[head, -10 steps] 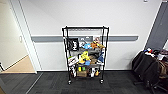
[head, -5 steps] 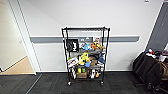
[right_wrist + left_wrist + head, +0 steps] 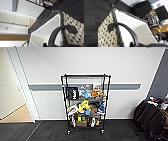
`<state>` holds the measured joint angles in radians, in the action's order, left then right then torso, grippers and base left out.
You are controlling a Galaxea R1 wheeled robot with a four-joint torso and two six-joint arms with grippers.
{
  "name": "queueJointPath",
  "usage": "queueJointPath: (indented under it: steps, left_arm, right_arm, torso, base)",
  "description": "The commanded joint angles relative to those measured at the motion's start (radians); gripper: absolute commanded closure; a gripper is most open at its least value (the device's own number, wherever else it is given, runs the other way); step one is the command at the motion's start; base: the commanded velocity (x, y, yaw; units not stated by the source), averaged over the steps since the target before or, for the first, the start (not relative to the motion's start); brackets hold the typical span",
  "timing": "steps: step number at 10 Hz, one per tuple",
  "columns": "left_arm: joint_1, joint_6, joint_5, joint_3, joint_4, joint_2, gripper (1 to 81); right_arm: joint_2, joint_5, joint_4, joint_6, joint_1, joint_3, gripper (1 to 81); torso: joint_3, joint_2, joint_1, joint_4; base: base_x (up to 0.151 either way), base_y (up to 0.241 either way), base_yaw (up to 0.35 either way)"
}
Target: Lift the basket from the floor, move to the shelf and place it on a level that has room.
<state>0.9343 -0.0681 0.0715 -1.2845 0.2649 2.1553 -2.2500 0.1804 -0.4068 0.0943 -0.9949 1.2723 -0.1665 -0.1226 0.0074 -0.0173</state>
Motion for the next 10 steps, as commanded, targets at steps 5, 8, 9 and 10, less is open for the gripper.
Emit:
queueJointPath:
  steps: [5,8,9,10]
  left_arm:
    - [-0.108,0.001,0.021,0.037,-0.001,-0.024,81.1]
    - [-0.107,0.001,0.021,0.039,-0.001,-0.027,81.1]
    - [-0.107,0.001,0.021,0.039,-0.001,-0.026,81.1]
    - [-0.107,0.001,0.021,0.037,-0.001,-0.024,81.1]
  right_arm:
    - [0.017,-0.027,0.005,0.001,0.103,-0.044,81.1]
    - [0.017,-0.027,0.005,0.001,0.103,-0.045,81.1]
    - [0.016,-0.027,0.005,0.001,0.103,-0.044,81.1]
    - [0.017,-0.027,0.005,0.001,0.101,-0.044,81.1]
  torso:
    - [0.0,0.0,0.0,0.0]
    - [0.0,0.0,0.0,0.0]
    - [0.0,0.0,0.0,0.0]
    - [0.0,0.0,0.0,0.0]
  base:
    - [0.099,0.0,0.0]
    - [0.114,0.0,0.0]
    - [0.115,0.0,0.0]
    - [0.114,0.0,0.0]
